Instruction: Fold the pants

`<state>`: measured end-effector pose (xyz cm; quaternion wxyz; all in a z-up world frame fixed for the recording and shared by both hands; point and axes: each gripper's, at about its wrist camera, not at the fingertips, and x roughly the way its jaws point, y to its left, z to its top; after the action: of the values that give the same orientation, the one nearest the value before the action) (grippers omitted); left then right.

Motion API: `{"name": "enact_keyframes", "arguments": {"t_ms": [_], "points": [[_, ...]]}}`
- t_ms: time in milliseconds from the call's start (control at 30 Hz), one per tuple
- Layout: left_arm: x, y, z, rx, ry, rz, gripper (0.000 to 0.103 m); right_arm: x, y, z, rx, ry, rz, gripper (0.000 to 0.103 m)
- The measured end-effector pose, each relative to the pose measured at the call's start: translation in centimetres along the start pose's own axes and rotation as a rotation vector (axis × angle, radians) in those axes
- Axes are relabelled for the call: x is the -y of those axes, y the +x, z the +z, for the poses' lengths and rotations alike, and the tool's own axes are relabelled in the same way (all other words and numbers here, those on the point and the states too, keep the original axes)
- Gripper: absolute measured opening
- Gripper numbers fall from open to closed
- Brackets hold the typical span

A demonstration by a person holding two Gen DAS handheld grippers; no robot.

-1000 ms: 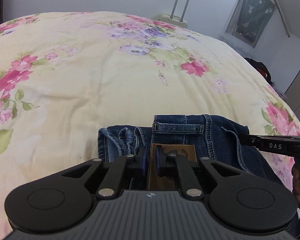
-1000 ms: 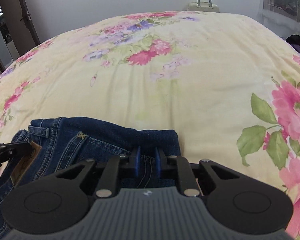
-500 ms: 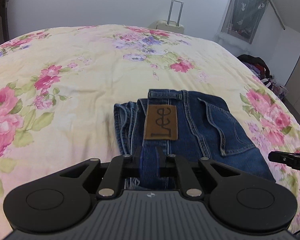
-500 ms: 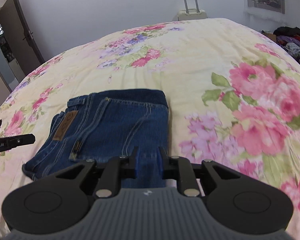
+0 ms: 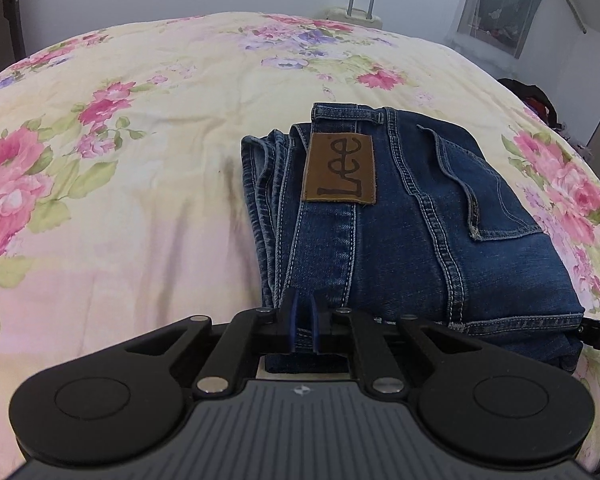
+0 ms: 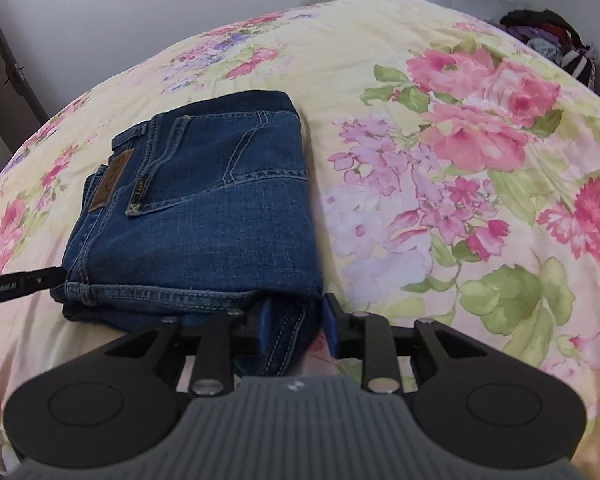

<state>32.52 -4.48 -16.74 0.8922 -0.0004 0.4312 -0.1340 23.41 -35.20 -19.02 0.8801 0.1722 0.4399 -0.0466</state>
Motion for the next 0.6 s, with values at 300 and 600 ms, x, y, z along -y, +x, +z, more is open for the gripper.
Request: {"name": "enact_keyframes", "arguments": {"t_ms": [300, 600], "points": [[0.1, 0.3, -0.1, -0.007, 0.008, 0.008, 0.010, -0.3, -3.0, -1.2, 0.019, -0.094, -0.062, 0.000], [0.1, 0.3, -1.2, -0.044, 0.008, 0.030, 0.006, 0.7, -2.7, -2.2, -0.073, -0.062, -0.135, 0.000]]}}
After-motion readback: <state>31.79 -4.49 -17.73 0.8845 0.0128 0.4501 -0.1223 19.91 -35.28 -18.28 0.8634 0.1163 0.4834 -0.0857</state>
